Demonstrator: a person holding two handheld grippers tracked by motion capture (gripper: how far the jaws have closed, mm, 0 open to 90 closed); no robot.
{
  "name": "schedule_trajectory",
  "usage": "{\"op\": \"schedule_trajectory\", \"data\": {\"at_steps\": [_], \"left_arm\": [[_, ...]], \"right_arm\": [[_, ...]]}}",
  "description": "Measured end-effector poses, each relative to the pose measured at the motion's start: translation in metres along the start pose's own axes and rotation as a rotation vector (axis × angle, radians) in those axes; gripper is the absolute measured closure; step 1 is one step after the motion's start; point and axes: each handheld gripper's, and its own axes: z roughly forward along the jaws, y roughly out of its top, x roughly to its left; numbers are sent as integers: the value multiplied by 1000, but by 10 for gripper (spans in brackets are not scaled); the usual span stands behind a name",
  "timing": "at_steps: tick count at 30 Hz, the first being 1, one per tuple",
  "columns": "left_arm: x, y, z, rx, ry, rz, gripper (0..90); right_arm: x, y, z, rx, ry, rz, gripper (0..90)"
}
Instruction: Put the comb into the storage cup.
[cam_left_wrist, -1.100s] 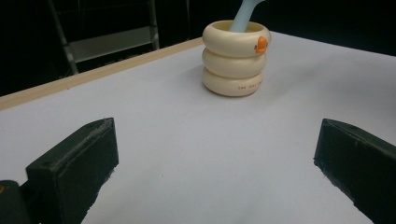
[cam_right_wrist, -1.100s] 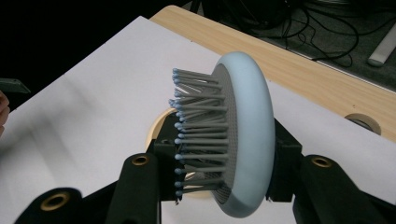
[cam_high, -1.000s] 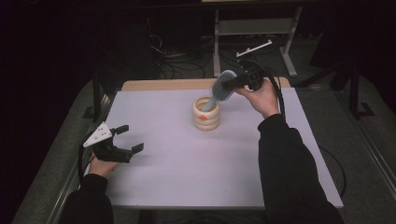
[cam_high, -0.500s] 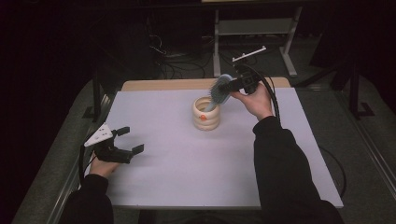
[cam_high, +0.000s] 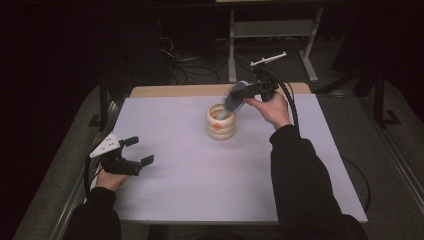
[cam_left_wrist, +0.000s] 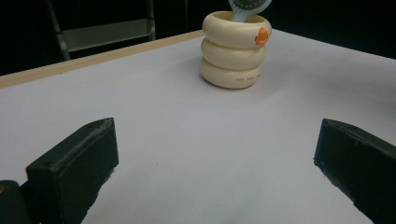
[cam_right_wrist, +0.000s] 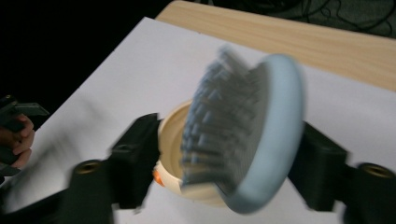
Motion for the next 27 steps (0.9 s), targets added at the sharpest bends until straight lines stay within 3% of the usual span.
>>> {"op": "schedule_trajectory", "data": {"at_steps": [2, 4, 7, 9, 12, 17, 19, 23, 27], "left_arm": [[0, 0, 0, 3, 1, 5, 0], [0, 0, 0, 3, -1, 6, 0], [0, 0, 0, 0, 1, 3, 0], [0, 1, -1, -4, 12, 9, 0], [0, 1, -3, -20, 16, 1, 0], [1, 1, -2, -11, 9, -8, 0], [1, 1, -2, -10, 7, -8, 0], [0, 1, -2, -10, 25, 7, 0], [1, 1, -3, -9, 26, -3, 0]], "right_arm": [[-2, -2, 0, 14, -20, -1, 192], [-4, -4, -2, -7, -31, -8, 145], [-9, -8, -5, -18, -44, 12, 117], [-13, -10, -6, -10, -61, 18, 4], [-16, -14, -9, -14, -82, -13, 0], [-22, -23, -21, -78, -22, -55, 0], [-23, -26, -25, -84, -19, -76, 0], [-26, -32, -32, -93, -25, -94, 0], [-30, -37, -39, -115, -32, -100, 0]]}}
